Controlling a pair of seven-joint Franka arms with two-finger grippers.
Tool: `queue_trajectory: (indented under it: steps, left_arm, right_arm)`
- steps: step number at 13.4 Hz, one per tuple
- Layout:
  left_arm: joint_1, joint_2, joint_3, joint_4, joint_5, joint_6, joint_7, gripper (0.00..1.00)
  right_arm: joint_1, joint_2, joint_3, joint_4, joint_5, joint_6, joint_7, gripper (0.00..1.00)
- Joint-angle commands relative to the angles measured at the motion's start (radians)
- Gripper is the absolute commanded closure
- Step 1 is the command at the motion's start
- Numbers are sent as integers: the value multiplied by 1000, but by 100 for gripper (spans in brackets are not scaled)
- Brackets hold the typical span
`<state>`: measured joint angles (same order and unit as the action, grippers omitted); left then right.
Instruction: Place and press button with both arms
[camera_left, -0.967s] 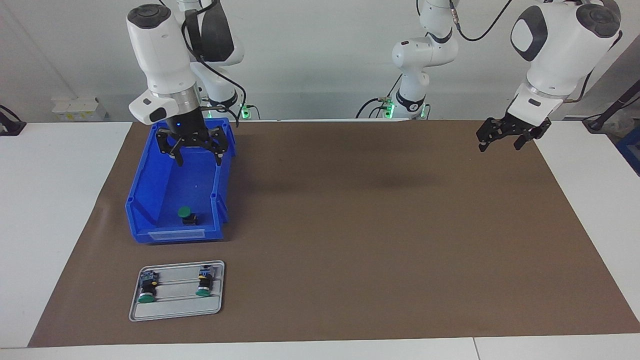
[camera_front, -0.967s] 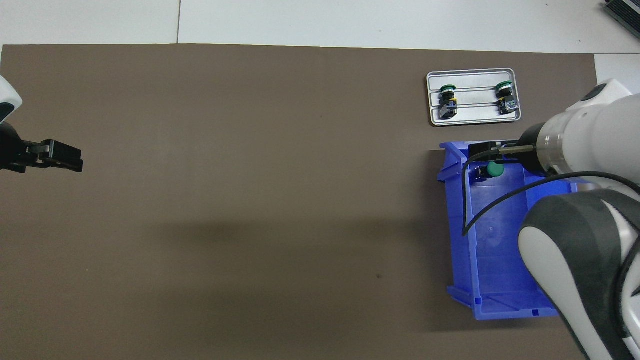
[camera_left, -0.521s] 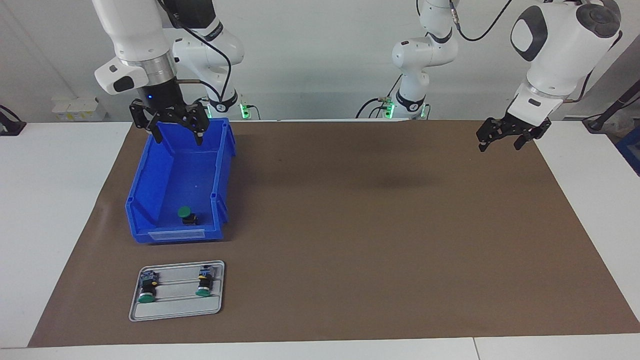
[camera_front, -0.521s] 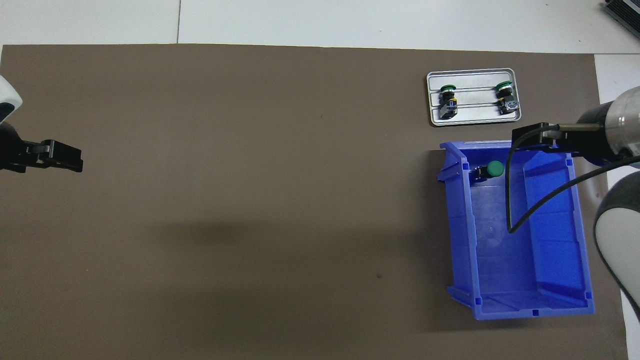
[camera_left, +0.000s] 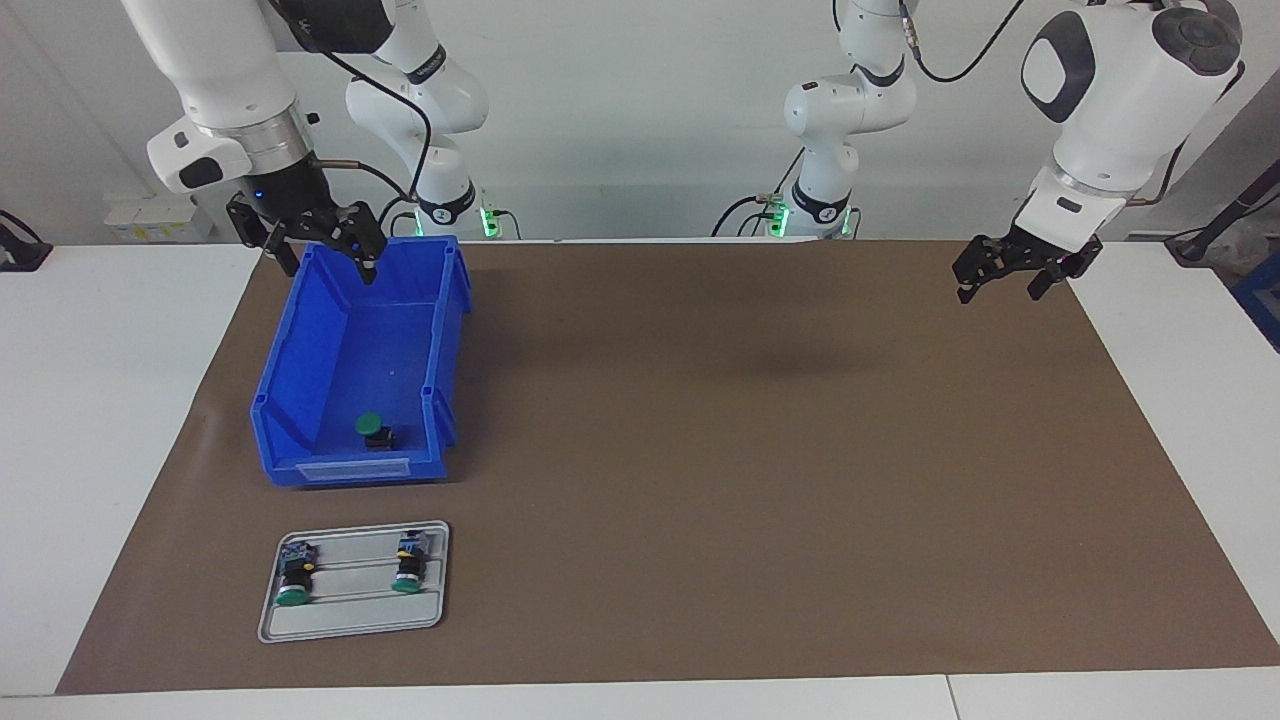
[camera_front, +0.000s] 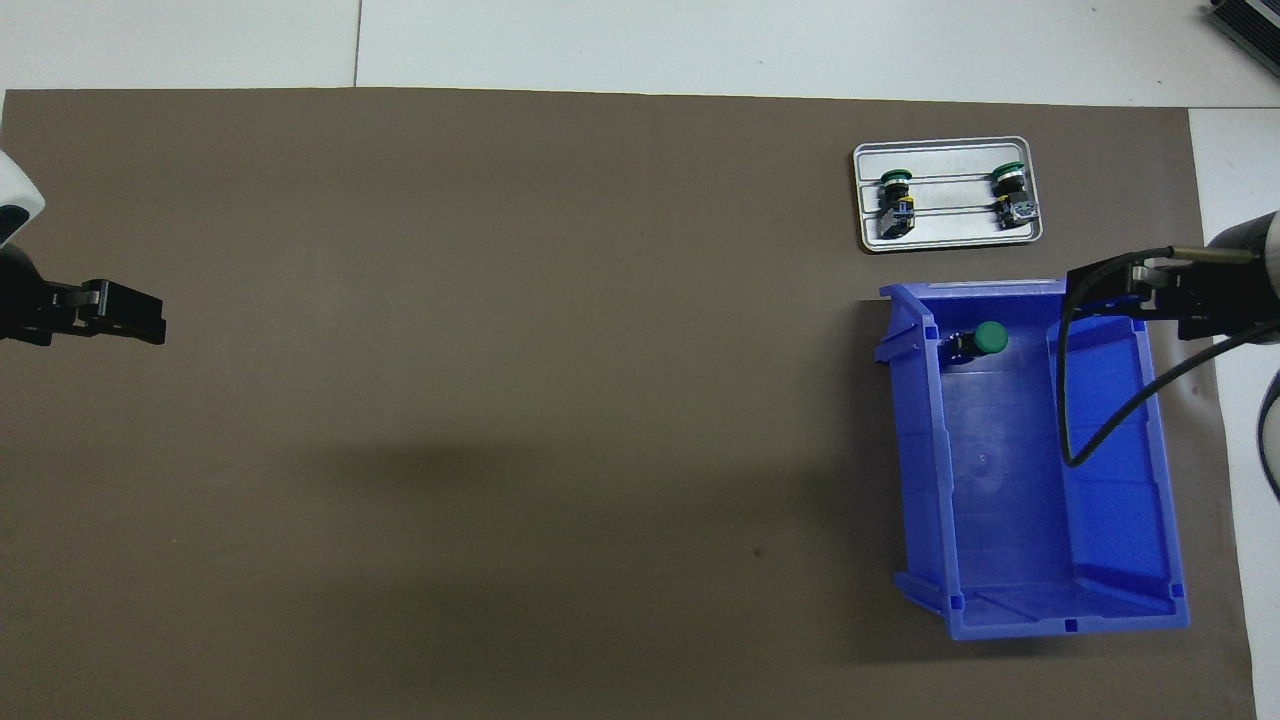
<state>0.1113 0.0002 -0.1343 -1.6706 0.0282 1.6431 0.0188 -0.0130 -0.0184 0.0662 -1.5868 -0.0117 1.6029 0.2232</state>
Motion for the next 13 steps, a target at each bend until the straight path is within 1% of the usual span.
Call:
queue_trajectory:
  steps: [1,6,13]
  left_arm:
    - [1,-31,2,-37,15,20,6,0]
    - [-1,-31,2,-37,13,20,6,0]
    - [-1,-31,2,-37,13,20,6,0]
  right_arm:
    - [-2,-20,7,-39,18,17,7,0]
    - [-2,-32,7,-59,19,17,-10,0]
    - [-8,-34,7,-62,21,12,-16,0]
